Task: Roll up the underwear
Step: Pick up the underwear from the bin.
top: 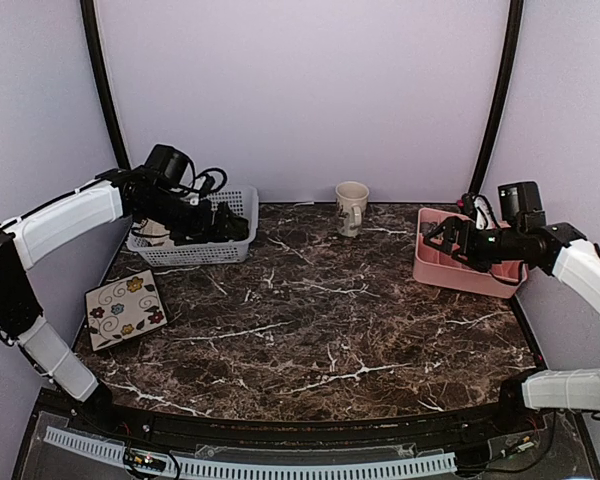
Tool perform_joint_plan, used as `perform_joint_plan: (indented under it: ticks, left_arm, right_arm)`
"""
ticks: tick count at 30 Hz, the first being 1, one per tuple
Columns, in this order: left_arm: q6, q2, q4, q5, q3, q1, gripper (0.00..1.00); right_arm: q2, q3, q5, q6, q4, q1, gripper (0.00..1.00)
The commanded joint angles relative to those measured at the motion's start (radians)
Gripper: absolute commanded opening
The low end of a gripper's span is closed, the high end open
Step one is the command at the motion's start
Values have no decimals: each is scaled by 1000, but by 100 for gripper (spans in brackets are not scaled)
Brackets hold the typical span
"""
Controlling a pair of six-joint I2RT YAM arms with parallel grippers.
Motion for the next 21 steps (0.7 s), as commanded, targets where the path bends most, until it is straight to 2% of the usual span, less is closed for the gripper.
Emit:
perform_joint_plan:
  ticks: [1,13,21]
  left_arm:
    - [-1,23,-26,-18,113,54,99]
    - [50,175,-54,-97,423,251,98]
    - [97,328,-89,-164,487,296,87]
  right_arm:
    - [17,65,-10,-23,36,2,100]
    - [87,142,-2,-79,15,1,100]
    - [141,140,-26,-47,62,1,100]
